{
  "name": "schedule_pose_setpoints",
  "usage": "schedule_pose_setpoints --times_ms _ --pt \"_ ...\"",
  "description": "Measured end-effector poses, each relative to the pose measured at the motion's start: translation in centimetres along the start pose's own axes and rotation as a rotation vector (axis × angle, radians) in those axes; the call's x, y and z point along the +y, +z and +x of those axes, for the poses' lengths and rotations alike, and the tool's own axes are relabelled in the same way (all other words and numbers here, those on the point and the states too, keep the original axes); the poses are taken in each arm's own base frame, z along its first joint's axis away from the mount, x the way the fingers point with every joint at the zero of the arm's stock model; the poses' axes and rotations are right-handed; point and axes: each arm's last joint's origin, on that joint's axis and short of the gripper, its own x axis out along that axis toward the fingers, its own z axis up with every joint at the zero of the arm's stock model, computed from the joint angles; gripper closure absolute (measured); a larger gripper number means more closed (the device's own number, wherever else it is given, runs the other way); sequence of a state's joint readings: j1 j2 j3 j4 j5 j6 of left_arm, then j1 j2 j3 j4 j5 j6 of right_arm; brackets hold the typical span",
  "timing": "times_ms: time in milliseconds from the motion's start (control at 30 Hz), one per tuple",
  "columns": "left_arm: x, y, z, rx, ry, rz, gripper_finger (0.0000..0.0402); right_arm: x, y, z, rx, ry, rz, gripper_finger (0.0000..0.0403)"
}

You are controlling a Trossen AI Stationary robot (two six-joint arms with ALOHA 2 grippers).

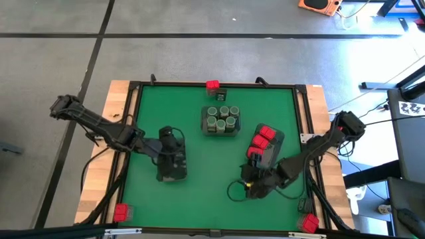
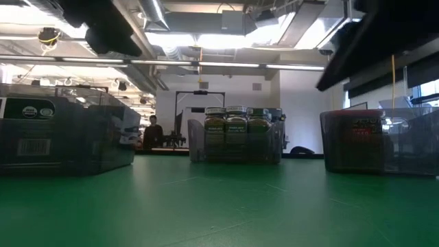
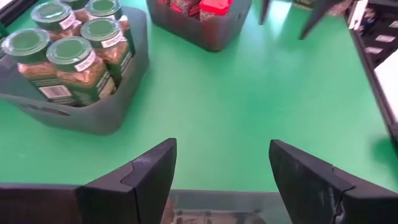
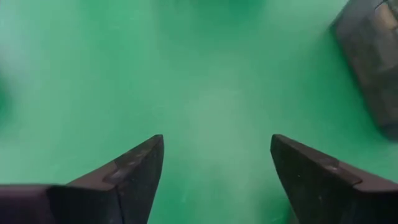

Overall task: Sort spices by type
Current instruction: Put the black seasoning can into the left black bin

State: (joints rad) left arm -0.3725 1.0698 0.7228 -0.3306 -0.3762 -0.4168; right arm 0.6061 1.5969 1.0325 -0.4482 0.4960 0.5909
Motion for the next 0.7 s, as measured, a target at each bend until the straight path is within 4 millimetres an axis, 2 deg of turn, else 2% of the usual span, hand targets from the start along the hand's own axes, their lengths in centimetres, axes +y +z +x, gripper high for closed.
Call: schedule_pose_setpoints --times_ms 167,333,533,700 --pt "-0.5 -0.4 0.0 -0.024 -0.004 -0.013 0.0149 -3.6 2.3 -0.8 -0.027 -0.047 -0.037 0.0109" --pt "-0.5 -0.5 0.1 -0.033 0.04 -0.022 0.0149 -8.2 4.4 -1.4 -0.052 -0.132 -0.066 0.0109" --pt "-0.3 -0.4 0.2 -0.065 0.107 -0.024 0.0149 -14.1 6.0 -0.5 -0.03 -0.265 -0.113 0.0109" --pt "0.1 -0.2 0.4 -0.079 0.152 -0.026 0.0149 -19.7 6.8 0.2 -0.01 -0.363 -0.085 0.0109"
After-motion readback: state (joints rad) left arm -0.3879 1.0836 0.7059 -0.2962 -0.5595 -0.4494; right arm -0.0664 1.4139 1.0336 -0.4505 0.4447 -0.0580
